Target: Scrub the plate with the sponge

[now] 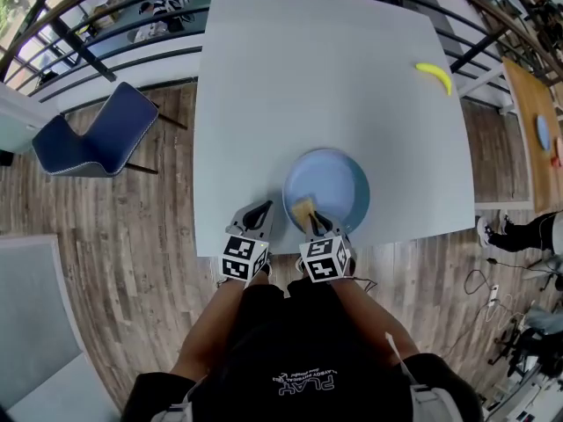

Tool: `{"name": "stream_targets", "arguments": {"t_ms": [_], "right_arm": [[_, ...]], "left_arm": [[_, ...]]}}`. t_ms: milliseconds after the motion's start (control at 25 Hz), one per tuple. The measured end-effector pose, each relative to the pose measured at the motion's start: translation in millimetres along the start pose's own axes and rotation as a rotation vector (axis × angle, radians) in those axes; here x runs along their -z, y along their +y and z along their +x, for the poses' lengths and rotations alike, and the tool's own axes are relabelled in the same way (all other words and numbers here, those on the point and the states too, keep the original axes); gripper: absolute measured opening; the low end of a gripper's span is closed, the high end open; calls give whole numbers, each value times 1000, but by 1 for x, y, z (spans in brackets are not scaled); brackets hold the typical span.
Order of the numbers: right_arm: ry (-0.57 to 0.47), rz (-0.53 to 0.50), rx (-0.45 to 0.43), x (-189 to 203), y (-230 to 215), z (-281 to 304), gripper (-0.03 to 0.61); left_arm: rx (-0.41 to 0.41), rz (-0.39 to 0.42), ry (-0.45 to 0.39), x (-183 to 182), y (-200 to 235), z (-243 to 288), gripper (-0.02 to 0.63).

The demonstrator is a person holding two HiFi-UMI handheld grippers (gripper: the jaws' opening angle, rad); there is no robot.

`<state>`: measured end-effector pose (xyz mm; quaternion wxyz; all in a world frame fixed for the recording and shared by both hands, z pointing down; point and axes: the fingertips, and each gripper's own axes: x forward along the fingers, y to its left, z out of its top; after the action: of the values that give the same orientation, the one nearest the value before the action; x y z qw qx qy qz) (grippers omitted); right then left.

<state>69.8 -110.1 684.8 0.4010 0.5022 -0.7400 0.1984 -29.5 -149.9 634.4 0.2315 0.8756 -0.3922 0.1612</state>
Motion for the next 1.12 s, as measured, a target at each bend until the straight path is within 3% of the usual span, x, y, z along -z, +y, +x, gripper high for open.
{"name": "stream_targets", "arguments": {"t_ms": [480, 1120], "right_arm": [[49, 59, 116, 30, -45, -12, 43], [55, 124, 200, 49, -105, -19, 43]], "left_arm": [[37, 28, 22, -9, -13, 15, 3], [97, 74, 47, -16, -47, 46, 3]]}}
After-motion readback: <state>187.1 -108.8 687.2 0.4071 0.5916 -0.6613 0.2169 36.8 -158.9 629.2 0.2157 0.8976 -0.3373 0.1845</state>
